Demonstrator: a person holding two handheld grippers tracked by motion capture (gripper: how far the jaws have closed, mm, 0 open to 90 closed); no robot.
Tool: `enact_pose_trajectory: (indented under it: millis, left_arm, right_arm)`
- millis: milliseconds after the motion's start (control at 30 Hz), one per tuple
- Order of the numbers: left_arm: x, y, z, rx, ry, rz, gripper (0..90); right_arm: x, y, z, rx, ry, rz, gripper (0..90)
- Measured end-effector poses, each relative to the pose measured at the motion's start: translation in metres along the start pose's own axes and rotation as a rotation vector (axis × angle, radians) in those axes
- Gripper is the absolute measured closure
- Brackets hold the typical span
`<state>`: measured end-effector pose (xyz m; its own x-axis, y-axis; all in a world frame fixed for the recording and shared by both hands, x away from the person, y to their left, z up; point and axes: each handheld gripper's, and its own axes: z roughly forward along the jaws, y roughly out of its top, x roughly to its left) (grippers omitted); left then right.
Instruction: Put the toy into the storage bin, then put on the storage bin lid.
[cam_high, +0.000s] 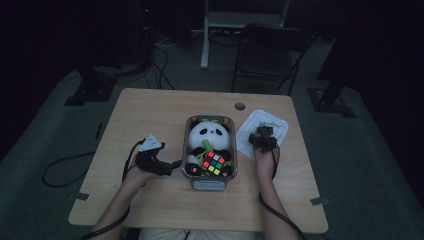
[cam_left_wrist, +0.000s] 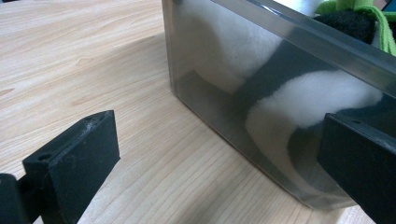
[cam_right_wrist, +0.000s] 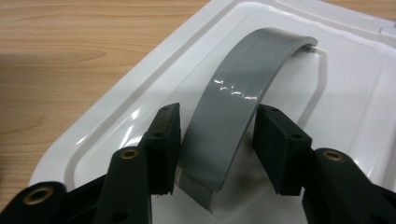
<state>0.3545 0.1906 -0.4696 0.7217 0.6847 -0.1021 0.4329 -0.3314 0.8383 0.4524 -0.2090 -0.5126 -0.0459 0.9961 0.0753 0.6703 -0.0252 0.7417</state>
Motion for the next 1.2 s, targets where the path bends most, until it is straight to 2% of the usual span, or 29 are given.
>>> enact_pose_trajectory:
  millis: [33,67,167,300,333,433,733,833,967,1033,1067,1200]
  left_arm:
    - [0.0,0.0,0.0,0.0,0.0,0.0,0.5]
    - [0.0,0.0,0.0,-0.001,-0.003,-0.001,0.5]
    - [0.0,-0.001,-0.001,-0.003,-0.001,-0.003,0.4]
    - [0.001,-0.001,-0.001,-0.002,0.0,-0.004,0.5]
    - [0.001,-0.001,-0.001,-0.002,0.001,-0.006,0.4]
    - [0.001,-0.001,-0.001,-0.002,0.002,-0.006,0.4]
    - [-0.001,-0.001,0.0,0.007,0.004,-0.001,0.5]
    - [0.0,-0.001,0.0,0.005,0.01,-0.002,0.4]
    - [0.001,-0.001,0.001,0.005,0.017,-0.004,0.4]
    - [0.002,-0.001,0.002,0.01,0.02,-0.004,0.5]
    - [0.002,-0.002,0.003,0.011,0.022,-0.003,0.5]
    - [0.002,-0.002,0.004,0.016,0.028,0.002,0.4]
  right_arm:
    - [0.0,0.0,0.0,0.0,0.0,0.0,51.6]
    - [0.001,0.0,0.0,-0.008,-0.006,-0.015,59.1]
    - [0.004,-0.002,-0.001,-0.021,-0.029,-0.027,60.5]
    - [0.001,-0.003,-0.002,-0.024,-0.033,-0.008,61.8]
    - [-0.003,-0.003,-0.002,-0.022,-0.019,0.012,63.2]
    - [-0.01,-0.003,-0.004,-0.021,-0.003,0.029,64.8]
    - [-0.019,-0.004,-0.01,-0.033,0.007,0.033,67.5]
    - [-0.021,-0.004,-0.016,-0.038,0.017,0.024,68.6]
    - [-0.023,-0.004,-0.026,-0.045,0.006,-0.008,69.2]
    - [-0.024,-0.004,-0.029,-0.048,0.007,-0.008,69.2]
    - [-0.028,-0.005,-0.039,-0.061,0.022,-0.003,69.3]
    - [-0.032,-0.005,-0.051,-0.077,0.038,-0.002,69.3]
